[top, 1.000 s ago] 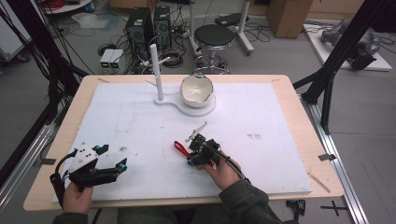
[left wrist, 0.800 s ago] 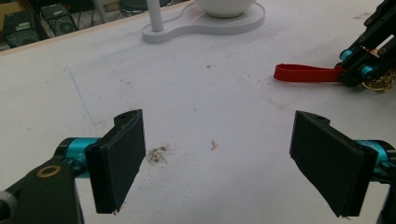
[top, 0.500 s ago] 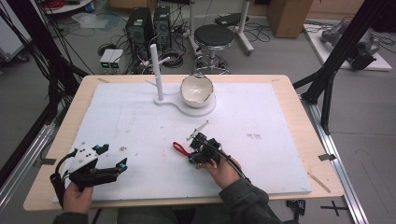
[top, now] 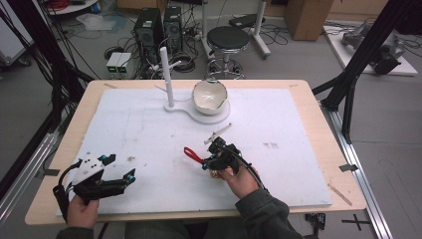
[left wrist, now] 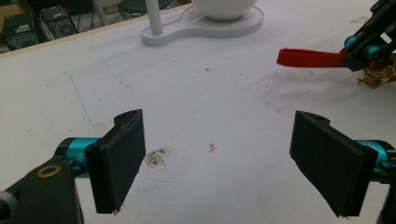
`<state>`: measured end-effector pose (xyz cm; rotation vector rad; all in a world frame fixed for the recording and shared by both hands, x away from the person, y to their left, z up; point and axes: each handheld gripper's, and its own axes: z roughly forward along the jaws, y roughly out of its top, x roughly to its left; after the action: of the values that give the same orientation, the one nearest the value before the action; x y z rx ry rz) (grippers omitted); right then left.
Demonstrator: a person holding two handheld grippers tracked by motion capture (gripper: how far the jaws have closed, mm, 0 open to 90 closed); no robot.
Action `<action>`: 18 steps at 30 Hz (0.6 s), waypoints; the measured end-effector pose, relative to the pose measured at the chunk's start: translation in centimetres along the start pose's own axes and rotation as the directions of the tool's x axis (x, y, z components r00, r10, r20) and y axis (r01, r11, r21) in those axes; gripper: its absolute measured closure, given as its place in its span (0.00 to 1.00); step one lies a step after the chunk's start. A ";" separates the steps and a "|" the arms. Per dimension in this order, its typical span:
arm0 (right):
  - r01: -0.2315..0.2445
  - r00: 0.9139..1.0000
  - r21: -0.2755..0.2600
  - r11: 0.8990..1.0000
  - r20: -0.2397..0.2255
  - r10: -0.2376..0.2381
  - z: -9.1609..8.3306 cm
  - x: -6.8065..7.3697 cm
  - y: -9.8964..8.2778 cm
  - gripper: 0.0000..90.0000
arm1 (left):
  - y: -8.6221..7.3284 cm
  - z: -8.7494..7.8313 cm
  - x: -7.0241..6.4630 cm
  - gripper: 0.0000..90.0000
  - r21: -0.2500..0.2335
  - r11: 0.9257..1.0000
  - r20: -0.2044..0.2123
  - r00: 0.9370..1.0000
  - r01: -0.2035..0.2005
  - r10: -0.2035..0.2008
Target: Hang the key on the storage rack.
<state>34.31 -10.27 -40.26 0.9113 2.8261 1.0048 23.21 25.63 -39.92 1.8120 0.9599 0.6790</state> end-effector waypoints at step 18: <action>-0.004 1.000 -0.132 0.991 0.010 0.006 -5.1 -1.0 1.5 0.93 | 0.0 0.0 0.0 0.21 -0.004 1.000 -0.001 1.000 -0.007 0.007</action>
<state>34.95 -12.86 -35.51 0.9074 2.7115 1.1676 23.21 25.59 -39.90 1.8123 0.9531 0.6859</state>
